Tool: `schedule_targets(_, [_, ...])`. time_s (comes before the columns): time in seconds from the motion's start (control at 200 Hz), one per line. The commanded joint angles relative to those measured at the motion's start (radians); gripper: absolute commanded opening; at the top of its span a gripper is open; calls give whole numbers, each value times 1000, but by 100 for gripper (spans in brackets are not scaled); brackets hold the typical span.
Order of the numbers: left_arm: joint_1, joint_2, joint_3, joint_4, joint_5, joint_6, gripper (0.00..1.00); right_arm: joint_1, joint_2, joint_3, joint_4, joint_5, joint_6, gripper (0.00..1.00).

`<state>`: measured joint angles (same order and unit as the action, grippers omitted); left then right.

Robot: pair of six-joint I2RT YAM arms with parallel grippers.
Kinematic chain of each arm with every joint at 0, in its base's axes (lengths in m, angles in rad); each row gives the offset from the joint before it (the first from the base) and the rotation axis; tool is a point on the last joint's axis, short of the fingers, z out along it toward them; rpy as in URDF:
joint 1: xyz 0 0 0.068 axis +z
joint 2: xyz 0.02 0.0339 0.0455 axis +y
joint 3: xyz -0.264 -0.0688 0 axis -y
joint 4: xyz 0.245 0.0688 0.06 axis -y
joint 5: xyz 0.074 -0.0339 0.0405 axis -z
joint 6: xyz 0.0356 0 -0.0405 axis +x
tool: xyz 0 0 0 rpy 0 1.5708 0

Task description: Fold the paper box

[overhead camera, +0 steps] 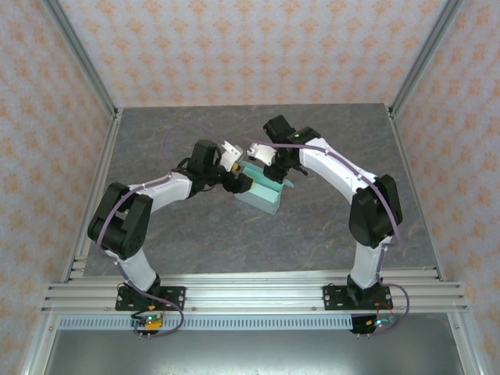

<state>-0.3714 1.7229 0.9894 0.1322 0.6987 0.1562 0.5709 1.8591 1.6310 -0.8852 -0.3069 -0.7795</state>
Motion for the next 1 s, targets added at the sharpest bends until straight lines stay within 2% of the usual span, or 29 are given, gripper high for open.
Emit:
schedule_targets(0.0, [6, -68, -18, 10, -9, 9, 83, 9, -18, 5, -26, -11, -27, 12])
schedule_targets(0.04, [9, -99, -26, 12, -8, 0, 86, 8, -19, 3, -25, -6, -29, 12])
schedule_targets(0.065, [10, -120, -31, 14, -12, -5, 91, 8, -20, 3, -26, -2, -27, 12])
schedule_targets(0.11, [13, -152, -39, 6, -17, -9, 93, 7, -18, 4, -27, -3, -26, 12])
schedule_targets(0.25, [26, -232, -87, -28, -12, 8, 94, 7, -15, 2, -21, -17, -29, 12])
schedule_targets(0.43, [15, -294, -184, -30, -89, 33, 94, 8, -29, -13, -8, -24, -30, 12])
schedule_targets(0.511, [5, -298, -255, 53, -121, 22, 94, 8, -40, -22, 4, -35, -34, 12])
schedule_targets(0.611, [2, -317, -384, 256, -119, -90, 95, 9, -48, -24, 6, -52, -41, 12])
schedule_targets(0.676, [-14, -346, -456, 339, -196, -115, 98, 8, -55, -30, 15, -55, -40, 12])
schedule_targets(0.721, [-24, -349, -458, 316, -240, -102, 98, 9, -60, -39, 24, -54, -41, 12])
schedule_targets(0.801, [-47, -323, -425, 275, -254, -83, 98, 9, -68, -50, 36, -70, -47, 12])
schedule_targets(0.891, [-87, -263, -376, 227, -337, -75, 97, 9, -66, -43, 37, -81, -42, 12])
schedule_targets(0.996, [-102, -198, -348, 269, -414, -120, 96, 16, -73, -54, 36, -91, -40, 12])
